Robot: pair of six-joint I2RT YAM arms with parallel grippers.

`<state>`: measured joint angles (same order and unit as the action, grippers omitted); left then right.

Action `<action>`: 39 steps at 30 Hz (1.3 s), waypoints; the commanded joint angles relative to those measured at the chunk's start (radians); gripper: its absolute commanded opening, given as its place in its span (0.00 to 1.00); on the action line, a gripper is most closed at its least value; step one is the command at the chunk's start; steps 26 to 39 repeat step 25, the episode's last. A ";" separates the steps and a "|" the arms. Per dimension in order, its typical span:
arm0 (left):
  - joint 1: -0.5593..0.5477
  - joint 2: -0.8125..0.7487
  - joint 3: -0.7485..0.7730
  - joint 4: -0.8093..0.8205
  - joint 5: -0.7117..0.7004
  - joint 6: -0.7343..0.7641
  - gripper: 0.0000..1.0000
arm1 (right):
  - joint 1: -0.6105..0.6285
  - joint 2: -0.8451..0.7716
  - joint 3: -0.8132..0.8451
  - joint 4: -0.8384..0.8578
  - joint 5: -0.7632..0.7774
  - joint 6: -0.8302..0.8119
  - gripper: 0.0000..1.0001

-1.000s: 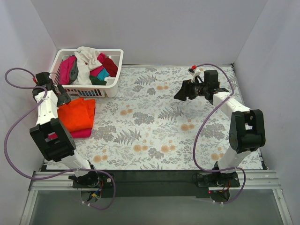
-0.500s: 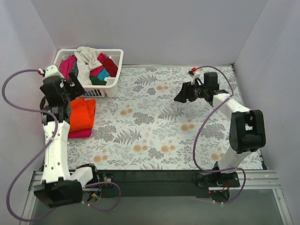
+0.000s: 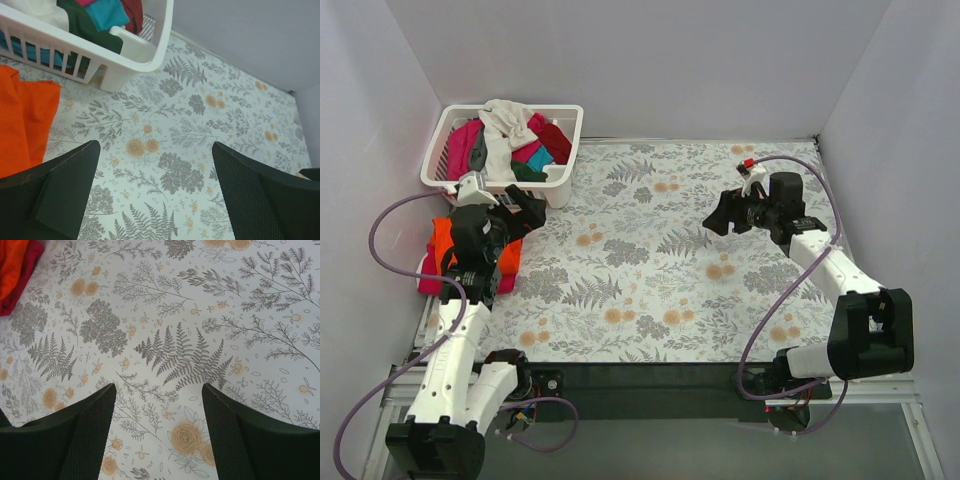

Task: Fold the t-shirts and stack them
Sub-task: Neatly place the folded tshirt to the corner

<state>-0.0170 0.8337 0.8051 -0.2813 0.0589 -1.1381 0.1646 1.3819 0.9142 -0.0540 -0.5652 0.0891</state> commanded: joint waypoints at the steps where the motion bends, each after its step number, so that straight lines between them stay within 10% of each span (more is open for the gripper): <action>1: -0.009 -0.028 -0.001 0.090 0.001 -0.060 0.87 | 0.000 -0.053 -0.031 -0.004 0.073 0.004 0.64; 39: -0.009 -0.107 -0.063 0.162 0.093 -0.083 0.91 | 0.000 -0.205 -0.097 -0.076 0.199 0.005 0.65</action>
